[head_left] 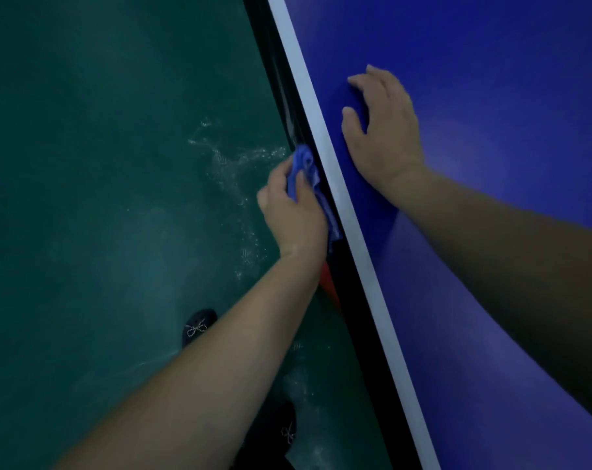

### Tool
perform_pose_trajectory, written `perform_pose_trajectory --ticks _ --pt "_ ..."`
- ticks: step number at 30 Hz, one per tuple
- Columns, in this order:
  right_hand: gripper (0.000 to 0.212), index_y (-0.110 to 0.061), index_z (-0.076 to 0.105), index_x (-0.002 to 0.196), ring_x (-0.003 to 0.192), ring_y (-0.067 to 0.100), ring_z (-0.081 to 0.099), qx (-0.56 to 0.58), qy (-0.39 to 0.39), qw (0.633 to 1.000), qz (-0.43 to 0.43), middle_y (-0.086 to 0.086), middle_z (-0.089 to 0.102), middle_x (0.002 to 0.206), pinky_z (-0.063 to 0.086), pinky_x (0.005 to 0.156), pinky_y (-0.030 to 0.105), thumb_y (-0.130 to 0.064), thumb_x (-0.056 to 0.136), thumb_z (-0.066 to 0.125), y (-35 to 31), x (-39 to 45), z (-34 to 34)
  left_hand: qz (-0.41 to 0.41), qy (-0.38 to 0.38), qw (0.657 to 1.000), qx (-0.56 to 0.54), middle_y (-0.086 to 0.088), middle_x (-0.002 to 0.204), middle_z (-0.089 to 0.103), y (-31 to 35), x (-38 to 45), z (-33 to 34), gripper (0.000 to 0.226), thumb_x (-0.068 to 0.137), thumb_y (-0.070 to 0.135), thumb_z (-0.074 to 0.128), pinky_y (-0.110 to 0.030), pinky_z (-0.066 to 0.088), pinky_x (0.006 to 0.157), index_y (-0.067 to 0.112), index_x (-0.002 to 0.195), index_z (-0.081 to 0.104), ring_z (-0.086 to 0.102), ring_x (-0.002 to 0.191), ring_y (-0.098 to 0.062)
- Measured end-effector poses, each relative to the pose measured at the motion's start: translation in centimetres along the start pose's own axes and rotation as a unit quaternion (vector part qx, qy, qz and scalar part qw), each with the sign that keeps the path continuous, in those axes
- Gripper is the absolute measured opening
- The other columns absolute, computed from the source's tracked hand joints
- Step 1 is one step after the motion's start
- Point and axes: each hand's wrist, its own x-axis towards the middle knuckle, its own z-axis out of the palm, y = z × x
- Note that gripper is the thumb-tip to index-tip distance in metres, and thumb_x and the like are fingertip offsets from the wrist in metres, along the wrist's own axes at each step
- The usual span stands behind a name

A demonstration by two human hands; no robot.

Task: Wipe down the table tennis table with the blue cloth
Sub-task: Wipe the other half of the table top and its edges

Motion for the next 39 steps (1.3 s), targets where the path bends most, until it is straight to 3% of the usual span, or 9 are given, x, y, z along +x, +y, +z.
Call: perform_pose_trajectory --ticks 2,6,10,15,20,27,31,35,39 --pt "0.044 -0.018 0.049 0.134 0.136 0.018 0.034 -0.003 0.007 1.0 0.007 0.003 0.04 0.147 0.031 0.112 0.04 -0.035 0.094 0.043 -0.1 0.8 0.4 0.034 0.01 0.999 -0.005 -0.008 0.119 0.055 2.2 3.4 0.9 0.024 0.101 0.017 0.048 -0.026 0.053 0.089 0.022 0.121 0.062 0.061 0.09 -0.002" --pt "0.045 -0.016 0.048 0.135 0.139 0.02 0.032 0.008 0.0 1.0 0.01 0.004 0.038 0.149 0.03 0.114 0.041 -0.031 0.093 0.045 -0.2 0.8 0.1 -0.045 0.022 0.999 -0.006 -0.009 0.123 0.057 3.2 7.2 1.6 0.027 0.102 0.021 0.047 -0.034 0.05 0.096 0.017 0.127 0.058 0.061 0.1 -0.012" --pt "0.045 -0.016 0.048 0.136 0.14 0.021 0.03 0.004 -0.006 1.0 0.028 0.004 0.037 0.151 0.029 0.115 0.041 -0.03 0.093 0.045 -0.6 0.6 -0.1 -0.022 0.021 1.0 -0.006 -0.004 0.114 0.05 2.4 2.7 0.9 0.026 0.102 0.016 0.048 -0.008 0.048 0.082 0.015 0.125 0.06 0.056 0.084 0.012" --pt "0.048 -0.016 0.048 0.135 0.141 0.022 0.029 0.001 -0.02 0.999 0.039 0.004 0.036 0.151 0.029 0.114 0.043 -0.032 0.091 0.043 -0.7 0.8 -0.2 0.005 0.018 1.0 -0.006 -0.008 0.121 0.056 6.0 8.7 2.3 0.027 0.102 0.019 0.048 -0.025 0.052 0.091 0.019 0.125 0.061 0.061 0.095 -0.001" --pt "0.048 -0.015 0.047 0.136 0.142 0.021 0.028 -0.002 -0.024 0.999 0.043 0.005 0.035 0.152 0.027 0.115 0.043 -0.031 0.091 0.043 -1.0 1.0 -0.3 -0.05 0.018 0.999 0.002 -0.012 0.122 0.057 6.2 11.0 2.4 0.027 0.103 0.021 0.046 -0.039 0.05 0.096 0.016 0.126 0.058 0.062 0.1 -0.017" --pt "0.046 -0.016 0.047 0.135 0.142 0.022 0.027 -0.017 -0.03 0.998 0.048 0.005 0.034 0.152 0.026 0.116 0.041 -0.03 0.091 0.046 -0.9 0.8 -0.4 0.009 0.019 0.999 -0.024 -0.008 0.12 0.058 7.3 10.1 2.8 0.024 0.101 0.021 0.048 -0.022 0.054 0.086 0.022 0.121 0.062 0.063 0.092 -0.004" --pt "0.046 -0.016 0.048 0.135 0.141 0.022 0.029 -0.015 -0.024 0.999 0.043 0.005 0.035 0.151 0.027 0.115 0.042 -0.029 0.091 0.047 -0.9 0.9 -0.4 -0.021 0.02 1.0 0.011 -0.011 0.121 0.058 8.4 15.4 3.4 0.025 0.103 0.021 0.046 -0.031 0.053 0.091 0.019 0.124 0.059 0.063 0.097 -0.016" --pt "0.046 -0.017 0.048 0.135 0.142 0.021 0.027 -0.018 -0.029 0.998 0.044 0.004 0.034 0.152 0.024 0.115 0.04 -0.03 0.091 0.045 -0.8 0.9 -0.3 -0.065 0.018 0.997 0.031 -0.003 0.104 0.066 6.0 11.5 2.4 0.024 0.102 0.021 0.044 -0.03 0.054 0.078 0.017 0.121 0.059 0.064 0.086 -0.013" --pt "0.047 -0.018 0.048 0.135 0.141 0.022 0.028 -0.019 -0.028 0.999 0.036 0.005 0.035 0.151 0.024 0.115 0.04 -0.032 0.09 0.044 -0.5 0.8 -0.1 -0.021 0.013 1.0 -0.005 -0.006 0.113 0.062 6.3 9.4 2.4 0.019 0.101 0.024 0.047 -0.028 0.056 0.083 0.028 0.113 0.061 0.065 0.093 -0.013"
